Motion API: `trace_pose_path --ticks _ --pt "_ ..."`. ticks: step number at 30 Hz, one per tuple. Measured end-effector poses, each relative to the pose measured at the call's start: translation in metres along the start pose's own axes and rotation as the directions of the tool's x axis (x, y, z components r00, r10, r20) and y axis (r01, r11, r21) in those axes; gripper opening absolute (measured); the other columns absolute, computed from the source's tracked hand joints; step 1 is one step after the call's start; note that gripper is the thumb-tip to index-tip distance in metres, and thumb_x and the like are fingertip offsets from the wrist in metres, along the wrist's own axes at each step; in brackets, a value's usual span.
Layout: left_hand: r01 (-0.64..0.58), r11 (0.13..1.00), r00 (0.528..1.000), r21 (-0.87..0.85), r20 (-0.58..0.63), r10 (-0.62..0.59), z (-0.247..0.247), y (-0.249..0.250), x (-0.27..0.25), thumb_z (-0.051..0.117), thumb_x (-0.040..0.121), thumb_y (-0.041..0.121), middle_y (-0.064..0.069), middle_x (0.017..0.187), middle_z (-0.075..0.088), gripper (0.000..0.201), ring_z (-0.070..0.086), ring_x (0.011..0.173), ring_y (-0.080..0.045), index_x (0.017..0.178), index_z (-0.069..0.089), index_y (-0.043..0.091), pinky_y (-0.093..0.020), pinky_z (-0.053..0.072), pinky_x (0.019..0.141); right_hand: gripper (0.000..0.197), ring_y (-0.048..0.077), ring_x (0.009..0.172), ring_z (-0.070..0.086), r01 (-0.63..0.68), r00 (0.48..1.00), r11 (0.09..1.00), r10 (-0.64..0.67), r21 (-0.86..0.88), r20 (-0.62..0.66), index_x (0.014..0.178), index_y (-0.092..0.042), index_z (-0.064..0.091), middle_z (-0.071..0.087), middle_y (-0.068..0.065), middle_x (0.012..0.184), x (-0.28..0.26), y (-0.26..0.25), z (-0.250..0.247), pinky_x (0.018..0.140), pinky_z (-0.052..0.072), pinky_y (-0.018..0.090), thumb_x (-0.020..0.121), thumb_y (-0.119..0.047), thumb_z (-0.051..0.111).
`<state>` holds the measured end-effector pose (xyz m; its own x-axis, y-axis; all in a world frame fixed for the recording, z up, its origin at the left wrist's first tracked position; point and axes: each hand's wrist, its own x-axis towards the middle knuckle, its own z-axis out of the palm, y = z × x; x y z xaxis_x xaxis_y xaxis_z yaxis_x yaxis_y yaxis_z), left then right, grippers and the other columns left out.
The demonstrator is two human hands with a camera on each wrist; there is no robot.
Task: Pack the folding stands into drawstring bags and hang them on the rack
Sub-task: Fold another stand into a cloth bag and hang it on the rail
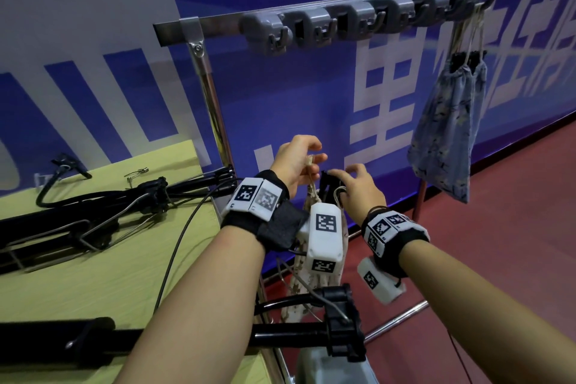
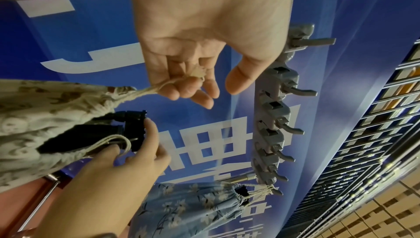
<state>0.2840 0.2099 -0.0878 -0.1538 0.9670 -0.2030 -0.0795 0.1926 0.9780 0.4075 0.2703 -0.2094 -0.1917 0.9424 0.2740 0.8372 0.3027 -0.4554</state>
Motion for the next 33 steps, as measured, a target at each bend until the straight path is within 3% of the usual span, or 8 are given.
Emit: trace_pose_path --ticks 3,7,13,16,22,27,30,33 --pt "0.0 1.0 1.0 0.005 -0.014 0.0 -0.001 -0.001 0.001 0.049 0.086 0.014 -0.002 0.07 0.057 0.006 0.035 0.049 -0.011 0.082 0.053 0.013 -0.025 0.04 0.055 0.03 0.027 0.123 0.034 0.089 0.996 0.966 -0.079 -0.241 0.051 0.121 -0.026 0.056 0.034 0.006 0.135 0.0 -0.004 -0.006 0.062 0.039 0.034 0.093 -0.014 0.051" --pt "-0.007 1.0 0.999 -0.015 -0.034 0.006 -0.003 0.0 0.002 0.049 0.086 0.014 -0.002 0.07 0.057 0.006 0.035 0.049 -0.012 0.081 0.052 0.013 -0.025 0.04 0.055 0.042 0.029 0.124 0.033 0.247 0.967 0.888 -0.198 -0.387 0.162 0.13 -0.027 0.05 0.03 0.008 0.14 -0.001 -0.001 -0.007 0.061 0.037 0.032 0.092 -0.01 0.052" --pt "-0.002 0.999 0.998 -0.041 -0.07 -0.001 -0.009 -0.002 0.004 0.049 0.086 0.014 -0.002 0.071 0.057 0.008 0.036 0.05 -0.012 0.079 0.052 0.013 -0.025 0.038 0.056 0.016 0.027 0.108 0.048 0.291 0.956 0.883 -0.254 -0.369 0.146 0.105 -0.01 0.059 0.046 0.008 0.121 0.005 0.003 -0.015 0.058 0.033 0.031 0.09 -0.011 0.055" --pt "-0.011 0.995 0.996 -0.095 -0.094 0.002 -0.012 0.001 0.005 0.049 0.086 0.014 -0.001 0.07 0.057 0.007 0.036 0.049 -0.01 0.079 0.051 0.014 -0.023 0.037 0.054 0.034 0.032 0.093 0.055 0.389 0.921 0.872 -0.374 -0.295 0.109 0.099 -0.007 0.058 0.053 0.013 0.106 0.006 0.011 -0.019 0.047 0.03 0.027 0.069 -0.004 0.075" --pt "-0.01 0.993 0.997 -0.12 -0.077 0.0 -0.009 0.003 0.004 0.049 0.085 0.016 0.0 0.07 0.055 0.008 0.035 0.048 -0.01 0.078 0.051 0.013 -0.022 0.035 0.052 0.04 0.033 0.116 0.04 0.131 0.983 0.991 -0.125 -0.039 0.132 0.116 -0.008 0.045 0.033 0.012 0.129 -0.001 0.016 -0.008 0.07 0.049 0.04 0.077 -0.006 0.055" --pt "-0.018 0.992 0.994 -0.127 -0.111 0.004 -0.012 0.002 0.005 0.049 0.085 0.016 0.0 0.071 0.054 0.009 0.034 0.048 -0.01 0.076 0.051 0.013 -0.022 0.034 0.05 0.037 0.033 0.129 0.03 0.214 0.97 0.922 -0.161 -0.322 0.183 0.115 -0.008 0.052 0.022 0.013 0.148 -0.006 0.011 -0.001 0.08 0.045 0.037 0.081 -0.022 0.061" --pt "-0.019 0.99 0.992 -0.137 -0.126 0.001 -0.015 0.003 0.007 0.049 0.084 0.017 0.001 0.071 0.054 0.009 0.035 0.047 -0.01 0.076 0.051 0.014 -0.02 0.034 0.048 0.038 0.031 0.124 0.034 0.062 0.993 0.97 -0.037 -0.236 0.11 0.115 -0.005 0.048 0.032 0.014 0.139 -0.001 0.012 0.006 0.082 0.044 0.038 0.087 -0.028 0.06" --pt "-0.011 0.991 0.992 -0.134 -0.123 -0.006 -0.014 0.003 0.006 0.049 0.085 0.016 0.0 0.071 0.053 0.011 0.034 0.048 -0.01 0.074 0.05 0.014 -0.021 0.033 0.05 0.032 0.029 0.102 0.051 -0.097 0.988 0.976 0.071 0.193 0.137 0.103 -0.005 0.044 0.051 0.014 0.108 0.007 0.013 0.012 0.076 0.04 0.032 0.085 -0.019 0.065"
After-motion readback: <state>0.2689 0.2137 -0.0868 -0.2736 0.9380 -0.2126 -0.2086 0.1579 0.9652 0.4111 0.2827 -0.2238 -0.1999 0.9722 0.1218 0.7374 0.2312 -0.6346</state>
